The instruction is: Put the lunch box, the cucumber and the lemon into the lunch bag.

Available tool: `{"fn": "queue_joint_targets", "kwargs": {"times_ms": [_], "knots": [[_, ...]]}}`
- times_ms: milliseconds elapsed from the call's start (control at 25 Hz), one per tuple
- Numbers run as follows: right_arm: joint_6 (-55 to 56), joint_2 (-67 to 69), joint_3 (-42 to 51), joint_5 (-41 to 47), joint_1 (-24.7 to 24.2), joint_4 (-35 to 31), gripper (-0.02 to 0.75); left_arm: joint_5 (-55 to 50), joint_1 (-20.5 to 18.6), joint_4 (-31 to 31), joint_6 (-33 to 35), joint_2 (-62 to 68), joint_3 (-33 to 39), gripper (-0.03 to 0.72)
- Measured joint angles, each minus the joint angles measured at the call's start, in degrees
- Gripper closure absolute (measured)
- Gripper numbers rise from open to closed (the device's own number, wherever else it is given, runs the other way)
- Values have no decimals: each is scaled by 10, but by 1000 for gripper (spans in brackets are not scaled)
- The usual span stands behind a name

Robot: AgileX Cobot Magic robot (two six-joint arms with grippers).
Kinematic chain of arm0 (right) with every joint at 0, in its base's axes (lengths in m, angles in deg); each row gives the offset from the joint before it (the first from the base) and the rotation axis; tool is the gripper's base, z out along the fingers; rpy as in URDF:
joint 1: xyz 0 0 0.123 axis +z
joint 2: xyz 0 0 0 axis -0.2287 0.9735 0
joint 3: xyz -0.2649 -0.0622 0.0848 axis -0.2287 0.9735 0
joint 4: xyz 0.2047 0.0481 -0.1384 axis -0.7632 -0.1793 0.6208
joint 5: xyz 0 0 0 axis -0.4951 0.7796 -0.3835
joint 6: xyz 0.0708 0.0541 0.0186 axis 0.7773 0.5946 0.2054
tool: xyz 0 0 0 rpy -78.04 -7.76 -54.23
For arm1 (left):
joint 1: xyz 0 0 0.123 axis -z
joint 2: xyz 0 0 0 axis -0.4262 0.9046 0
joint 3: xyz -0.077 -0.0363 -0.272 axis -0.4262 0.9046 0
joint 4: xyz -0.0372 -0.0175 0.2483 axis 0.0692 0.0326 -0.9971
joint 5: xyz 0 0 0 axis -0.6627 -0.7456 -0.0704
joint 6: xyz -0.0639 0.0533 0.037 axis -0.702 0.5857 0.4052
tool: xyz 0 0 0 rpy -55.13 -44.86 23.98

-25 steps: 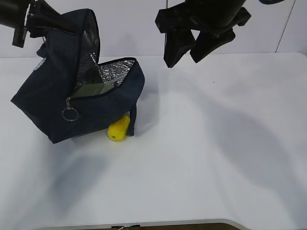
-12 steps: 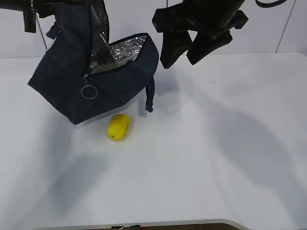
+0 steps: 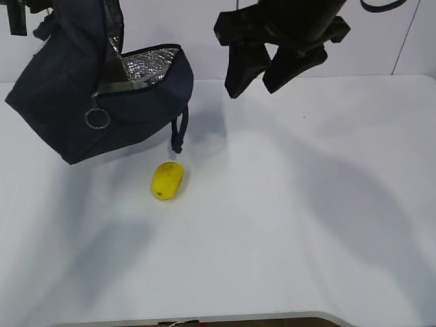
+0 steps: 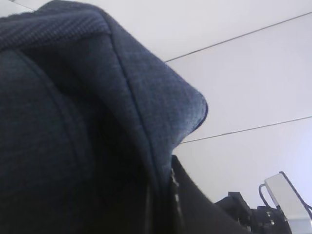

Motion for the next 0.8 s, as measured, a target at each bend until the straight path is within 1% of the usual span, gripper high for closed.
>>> {"fn": "queue_joint_targets", "kwargs": {"times_ms": [200,360,640,800], "knots": [[0,27,0,-4,0,-48,266,1,-22,0,4,0,0,702],[0,70,0,-35,7,-84,266,1,-41,-5,4,0,0,702],[0,129,0,-115,22,-137,265,1,-62,-84,6,0,0,702],[0,161,0,-143,23,-167,265,1,-75,-110,6,0,0,702]]}}
